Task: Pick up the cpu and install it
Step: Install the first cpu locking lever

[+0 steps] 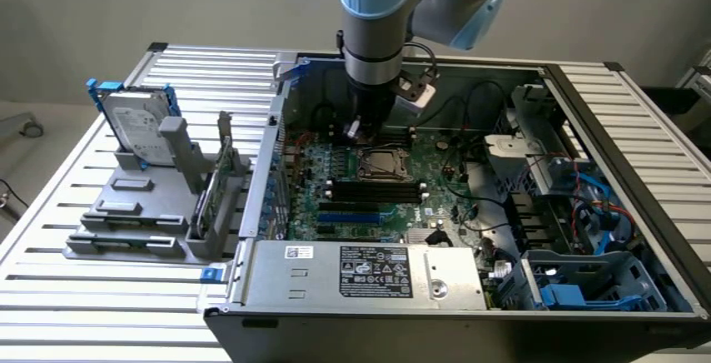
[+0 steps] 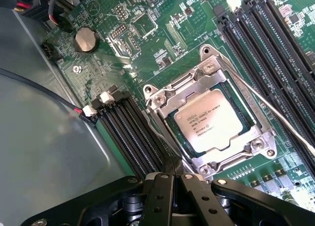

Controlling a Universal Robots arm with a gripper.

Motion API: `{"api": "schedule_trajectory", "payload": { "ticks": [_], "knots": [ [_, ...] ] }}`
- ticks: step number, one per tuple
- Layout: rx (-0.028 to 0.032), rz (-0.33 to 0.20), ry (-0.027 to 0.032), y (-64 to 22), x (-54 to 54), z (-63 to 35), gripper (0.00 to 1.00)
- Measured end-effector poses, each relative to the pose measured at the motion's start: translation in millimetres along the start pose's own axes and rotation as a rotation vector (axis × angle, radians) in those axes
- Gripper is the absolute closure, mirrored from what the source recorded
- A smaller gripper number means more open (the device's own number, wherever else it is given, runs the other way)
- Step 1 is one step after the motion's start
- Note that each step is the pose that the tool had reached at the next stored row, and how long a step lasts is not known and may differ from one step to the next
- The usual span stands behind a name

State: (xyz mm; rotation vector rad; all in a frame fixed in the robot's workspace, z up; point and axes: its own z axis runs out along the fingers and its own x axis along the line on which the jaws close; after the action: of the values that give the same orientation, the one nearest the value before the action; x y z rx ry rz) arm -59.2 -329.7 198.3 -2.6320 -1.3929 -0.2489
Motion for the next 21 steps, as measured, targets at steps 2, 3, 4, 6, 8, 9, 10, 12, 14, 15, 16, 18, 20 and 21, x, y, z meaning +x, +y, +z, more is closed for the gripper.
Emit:
{"api": "schedule_trajectory", "payload": {
  "ticks": [2,3,4,6,8,9,10,12,14,15,16,18,20,21],
  "knots": [
    [0.0000,0.000,0.0000,0.7,0.5,0.1,0.89],
    [0.0000,0.000,-0.0001,1.1,0.7,0.1,0.89],
    [0.0000,0.000,0.0000,1.4,0.9,0.1,0.89],
    [0.0000,0.000,0.0000,2.2,1.5,0.2,0.89],
    [0.0000,0.000,-0.0001,3.1,2.0,0.2,0.89],
    [0.0000,0.000,0.0000,3.5,2.3,0.3,0.89],
    [0.0000,0.000,-0.0001,4.0,2.6,0.3,0.89],
    [0.0000,0.000,-0.0001,5.0,3.3,0.4,0.89],
    [0.0000,0.000,0.0000,6.0,4.0,0.5,0.89],
    [0.0000,0.000,0.0000,6.5,4.4,0.6,0.89],
    [0.0000,0.000,0.0000,7.0,4.7,0.6,0.89],
    [0.0000,0.000,0.0000,8.1,5.4,0.7,0.89],
    [0.0000,0.000,-0.0001,9.0,6.0,0.8,0.89],
    [0.0000,0.000,0.0000,9.4,6.3,0.8,0.89]
  ]
}}
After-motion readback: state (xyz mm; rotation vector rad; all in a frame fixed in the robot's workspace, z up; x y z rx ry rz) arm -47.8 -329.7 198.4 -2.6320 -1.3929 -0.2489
